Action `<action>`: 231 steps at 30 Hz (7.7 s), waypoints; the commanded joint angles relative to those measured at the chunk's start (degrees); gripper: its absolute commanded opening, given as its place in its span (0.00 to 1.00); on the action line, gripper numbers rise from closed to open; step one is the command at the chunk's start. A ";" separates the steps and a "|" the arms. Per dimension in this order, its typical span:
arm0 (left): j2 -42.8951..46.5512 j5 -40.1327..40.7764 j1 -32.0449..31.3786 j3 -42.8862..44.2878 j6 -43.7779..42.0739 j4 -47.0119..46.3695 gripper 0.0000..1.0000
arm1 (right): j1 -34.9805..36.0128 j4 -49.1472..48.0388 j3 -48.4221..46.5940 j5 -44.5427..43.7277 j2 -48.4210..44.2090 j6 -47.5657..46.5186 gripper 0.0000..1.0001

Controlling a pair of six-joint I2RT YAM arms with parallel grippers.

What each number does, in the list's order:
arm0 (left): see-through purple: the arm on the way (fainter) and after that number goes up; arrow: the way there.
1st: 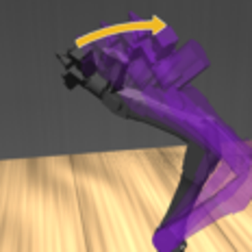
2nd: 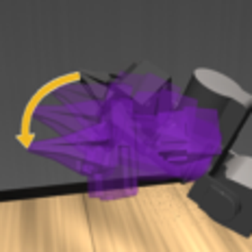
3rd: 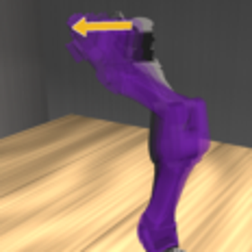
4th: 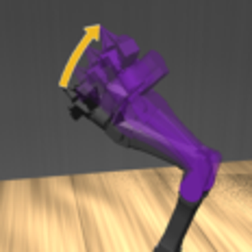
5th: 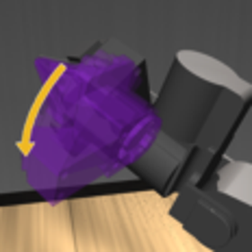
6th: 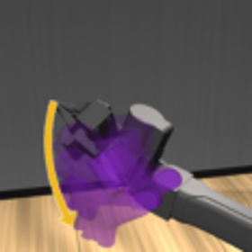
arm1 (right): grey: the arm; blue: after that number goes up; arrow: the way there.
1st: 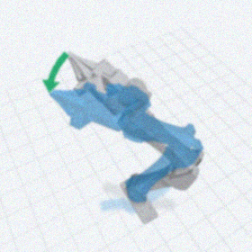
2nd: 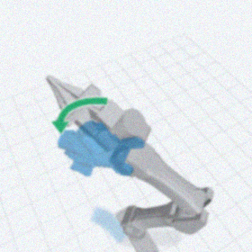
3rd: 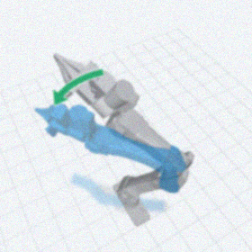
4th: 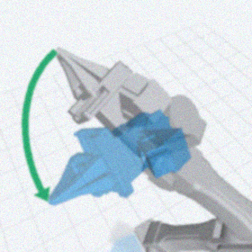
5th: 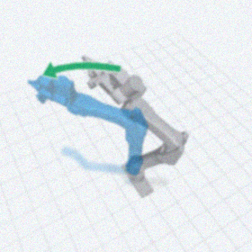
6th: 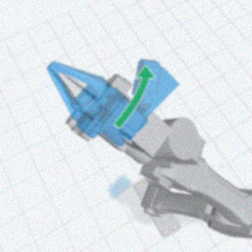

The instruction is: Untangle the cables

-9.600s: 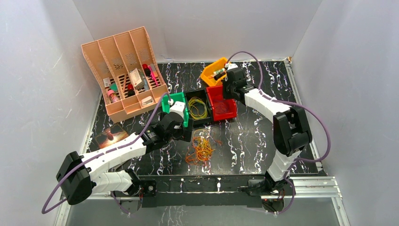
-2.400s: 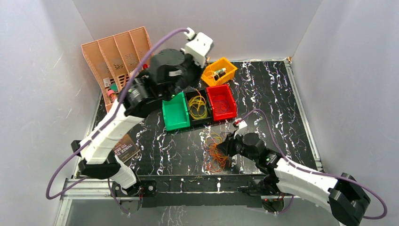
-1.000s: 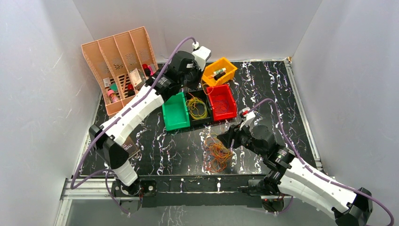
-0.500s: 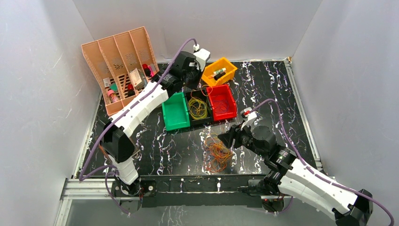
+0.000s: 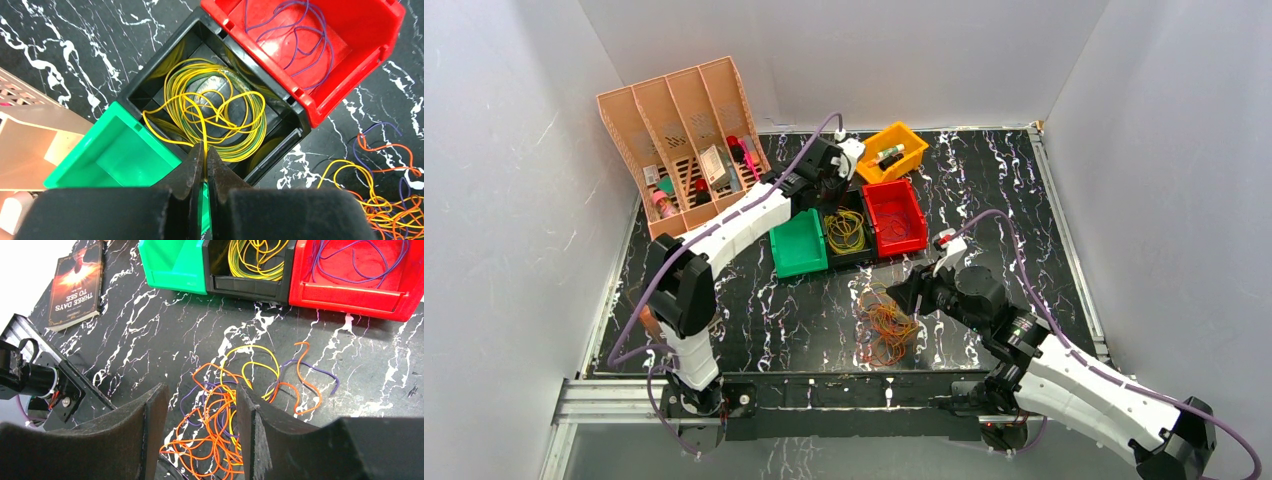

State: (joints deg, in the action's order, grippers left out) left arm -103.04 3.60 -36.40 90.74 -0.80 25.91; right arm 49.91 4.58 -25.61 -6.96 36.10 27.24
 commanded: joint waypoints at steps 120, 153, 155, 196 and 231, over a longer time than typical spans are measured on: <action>13.96 -27.91 -11.22 -38.12 13.03 -27.19 0.00 | 0.27 0.10 1.82 -3.21 3.09 4.26 0.64; 22.92 -34.83 -11.23 -24.45 12.66 -14.00 0.00 | 0.26 -46.05 11.15 -12.37 23.22 6.86 0.68; 22.94 -36.32 -11.37 -23.63 13.22 -13.44 0.00 | 0.24 -48.42 10.31 -11.95 26.22 6.58 0.68; 13.35 -0.70 -12.21 42.55 -1.38 18.70 0.00 | 0.36 -35.63 22.53 -1.91 21.25 7.51 0.56; 26.55 -0.28 -12.11 -0.74 5.43 8.06 0.00 | 0.31 -6.73 8.07 -6.29 -3.32 1.26 0.67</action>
State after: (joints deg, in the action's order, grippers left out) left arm -81.43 5.10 -48.49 92.09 3.11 37.60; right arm 49.95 -2.11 -12.91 -11.14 33.15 29.65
